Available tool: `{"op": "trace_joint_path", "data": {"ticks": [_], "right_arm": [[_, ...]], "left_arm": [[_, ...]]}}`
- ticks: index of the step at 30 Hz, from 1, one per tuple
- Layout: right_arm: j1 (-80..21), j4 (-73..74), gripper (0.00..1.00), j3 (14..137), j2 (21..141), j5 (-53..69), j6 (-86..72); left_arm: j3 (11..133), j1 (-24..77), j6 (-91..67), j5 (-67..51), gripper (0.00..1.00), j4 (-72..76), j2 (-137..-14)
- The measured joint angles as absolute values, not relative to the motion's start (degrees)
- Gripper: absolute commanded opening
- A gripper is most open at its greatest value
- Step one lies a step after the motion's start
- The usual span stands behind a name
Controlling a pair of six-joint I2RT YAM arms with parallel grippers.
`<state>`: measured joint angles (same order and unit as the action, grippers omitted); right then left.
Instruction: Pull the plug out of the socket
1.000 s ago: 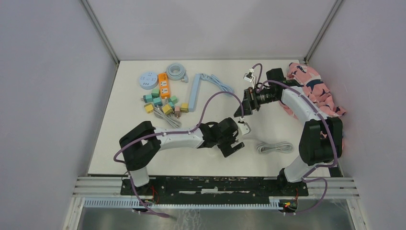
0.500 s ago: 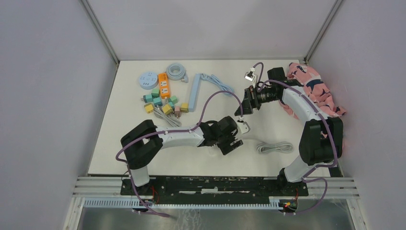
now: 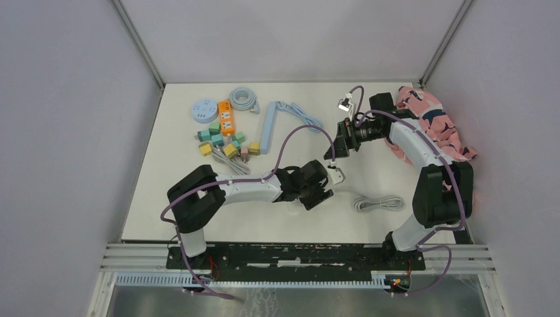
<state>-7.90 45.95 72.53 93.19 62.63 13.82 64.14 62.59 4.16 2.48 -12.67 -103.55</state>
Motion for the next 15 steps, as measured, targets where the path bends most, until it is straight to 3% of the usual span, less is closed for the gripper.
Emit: {"op": "trace_joint_path", "data": {"ticks": [11,15], "right_arm": [[-7.7,46.0,1.00,72.5,93.2,62.6,13.8],[-7.6,45.9,1.00,72.5,93.2,62.4,13.9]], "left_arm": [[64.1,62.6,4.1,2.6,0.63,-12.7,-104.0],[64.1,62.5,4.1,2.7,0.59,-12.7,-104.3]]}}
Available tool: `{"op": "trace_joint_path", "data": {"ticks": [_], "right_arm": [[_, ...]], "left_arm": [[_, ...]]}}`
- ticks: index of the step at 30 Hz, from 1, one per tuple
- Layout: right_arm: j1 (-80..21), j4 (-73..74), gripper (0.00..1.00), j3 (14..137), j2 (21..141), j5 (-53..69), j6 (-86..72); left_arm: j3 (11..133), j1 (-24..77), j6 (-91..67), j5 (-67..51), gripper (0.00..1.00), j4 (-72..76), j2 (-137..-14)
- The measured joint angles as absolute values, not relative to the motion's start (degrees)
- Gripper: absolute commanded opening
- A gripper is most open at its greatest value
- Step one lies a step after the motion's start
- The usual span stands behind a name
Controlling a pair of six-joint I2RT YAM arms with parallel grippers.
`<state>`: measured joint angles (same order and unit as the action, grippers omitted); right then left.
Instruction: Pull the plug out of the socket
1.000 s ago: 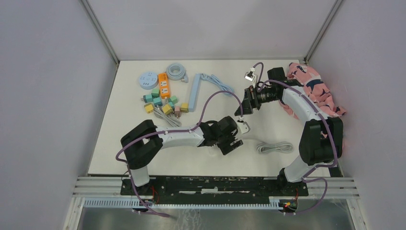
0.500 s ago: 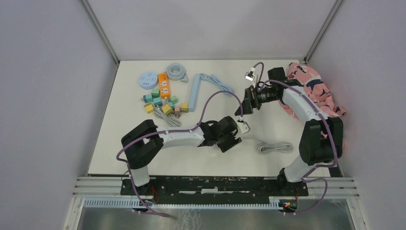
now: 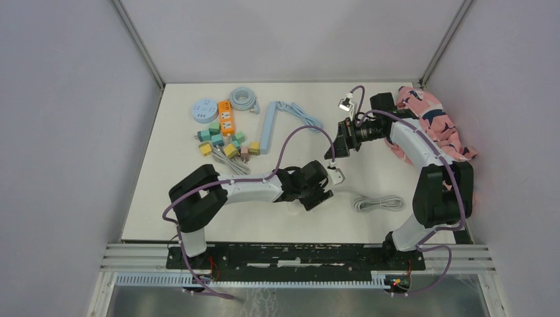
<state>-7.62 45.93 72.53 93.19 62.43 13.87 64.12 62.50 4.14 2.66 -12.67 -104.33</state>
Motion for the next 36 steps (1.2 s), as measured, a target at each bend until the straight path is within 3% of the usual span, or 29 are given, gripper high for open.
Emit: {"op": "trace_joint_path", "data": {"ticks": [3,6,16,26,36], "right_arm": [[-7.6,46.0,1.00,72.5,93.2,62.4,13.8],[-7.6,45.9,1.00,72.5,93.2,62.5,13.8],[-7.7,47.5,1.00,72.5,93.2,64.6,13.5],[-7.7,47.8,1.00,72.5,93.2,64.9,13.3],[-7.7,47.9,1.00,72.5,93.2,65.5,13.3]], "left_arm": [[64.1,62.5,4.2,2.6,0.38,-12.5,-104.3],[63.7,62.5,4.1,2.8,0.25,-11.9,-104.2],[52.4,62.0,-0.4,6.0,0.04,-9.2,-95.0],[37.4,55.1,-14.7,15.0,0.03,-8.6,-74.7],[19.8,40.0,-30.2,25.7,0.03,-8.8,-41.9]]}}
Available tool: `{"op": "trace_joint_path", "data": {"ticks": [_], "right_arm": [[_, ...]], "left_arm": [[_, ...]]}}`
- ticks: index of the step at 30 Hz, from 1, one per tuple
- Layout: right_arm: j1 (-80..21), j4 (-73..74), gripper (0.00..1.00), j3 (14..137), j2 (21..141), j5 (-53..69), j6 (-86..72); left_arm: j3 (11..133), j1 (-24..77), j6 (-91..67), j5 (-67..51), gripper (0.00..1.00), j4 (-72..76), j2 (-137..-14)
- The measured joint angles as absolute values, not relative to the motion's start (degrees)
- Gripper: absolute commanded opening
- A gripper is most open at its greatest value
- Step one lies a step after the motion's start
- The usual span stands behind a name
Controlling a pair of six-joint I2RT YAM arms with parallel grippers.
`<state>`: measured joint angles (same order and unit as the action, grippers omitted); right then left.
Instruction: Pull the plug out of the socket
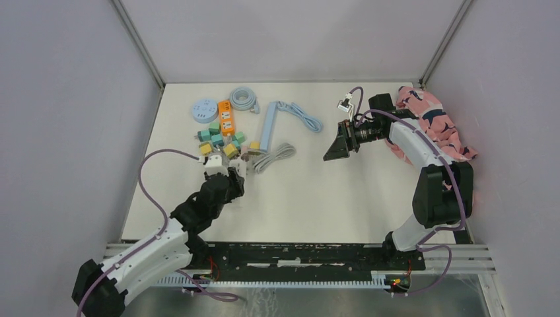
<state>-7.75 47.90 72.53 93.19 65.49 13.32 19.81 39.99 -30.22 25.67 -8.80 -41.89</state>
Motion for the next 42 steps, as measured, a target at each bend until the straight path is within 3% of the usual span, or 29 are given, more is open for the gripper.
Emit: {"op": "trace_joint_path", "data": {"ticks": [6,15,18,24,42], "right_arm": [[-7.7,47.9,1.00,72.5,93.2,65.6,13.2],[-7.7,47.9,0.99,72.5,93.2,65.6,13.1],[-7.6,47.9,1.00,72.5,93.2,65.6,13.1],[-7.4,47.9,1.00,72.5,93.2,65.6,13.1],[-7.2,50.3,1.00,73.4,91.3,61.6,15.9]], "left_arm": [[19.0,34.5,-38.8,32.0,0.04,-13.3,-39.4],[19.5,22.5,-49.9,32.6,0.19,-16.3,-47.4],[19.7,20.5,-53.3,33.1,0.50,-16.7,-48.4],[20.9,19.5,-58.9,35.4,0.99,-20.1,-50.7],[32.3,19.1,-64.3,34.5,0.99,-34.4,-42.3]]}}
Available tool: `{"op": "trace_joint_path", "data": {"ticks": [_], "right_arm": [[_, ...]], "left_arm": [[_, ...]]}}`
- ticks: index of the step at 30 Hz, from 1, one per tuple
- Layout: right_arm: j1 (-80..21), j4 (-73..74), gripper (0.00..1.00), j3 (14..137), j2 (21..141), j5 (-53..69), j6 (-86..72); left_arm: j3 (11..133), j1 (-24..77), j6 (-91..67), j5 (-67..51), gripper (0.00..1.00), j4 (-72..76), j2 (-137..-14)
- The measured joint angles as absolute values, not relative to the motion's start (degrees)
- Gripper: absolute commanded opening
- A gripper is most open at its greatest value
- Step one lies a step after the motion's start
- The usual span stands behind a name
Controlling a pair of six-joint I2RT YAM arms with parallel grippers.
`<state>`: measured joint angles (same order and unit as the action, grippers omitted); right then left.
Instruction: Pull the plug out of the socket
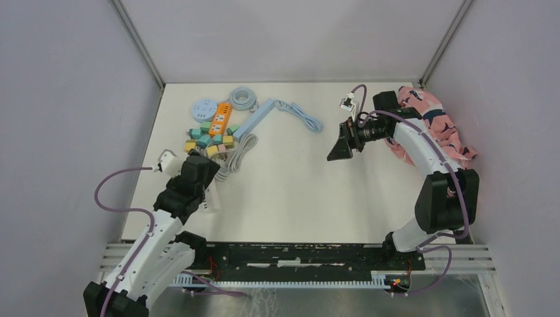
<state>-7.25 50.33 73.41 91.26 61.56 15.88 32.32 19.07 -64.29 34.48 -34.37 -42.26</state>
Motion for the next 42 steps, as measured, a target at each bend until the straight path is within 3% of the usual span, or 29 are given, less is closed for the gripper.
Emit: {"op": "trace_joint_path", "data": {"ticks": [6,12,16,26,33,42], "right_arm": [[-6.6,52.8,1.00,76.2,84.8,49.5,20.1],[-6.6,52.0,0.99,82.2,73.0,29.9,22.9],[-6.5,51.9,0.99,93.6,70.4,20.2,17.0],[-6.3,59.7,1.00,118.1,70.6,23.5,7.0],[-6.3,61.5,1.00,125.6,71.3,22.8,-3.5],[-6.3,61.8,1.00,125.5,71.3,22.0,-6.2]], "left_arm": [[36.5,19.1,-58.9,26.6,0.99,-32.2,-40.8],[44.3,19.1,-48.0,12.2,0.99,-25.3,-44.4],[53.6,19.1,-41.4,2.2,0.99,-20.3,-48.7],[82.0,19.1,-30.4,-14.5,0.99,-16.2,-58.0],[87.4,19.1,-27.5,-17.2,0.99,-17.2,-56.1],[88.0,19.1,-26.3,-18.4,0.99,-18.9,-54.8]]}}
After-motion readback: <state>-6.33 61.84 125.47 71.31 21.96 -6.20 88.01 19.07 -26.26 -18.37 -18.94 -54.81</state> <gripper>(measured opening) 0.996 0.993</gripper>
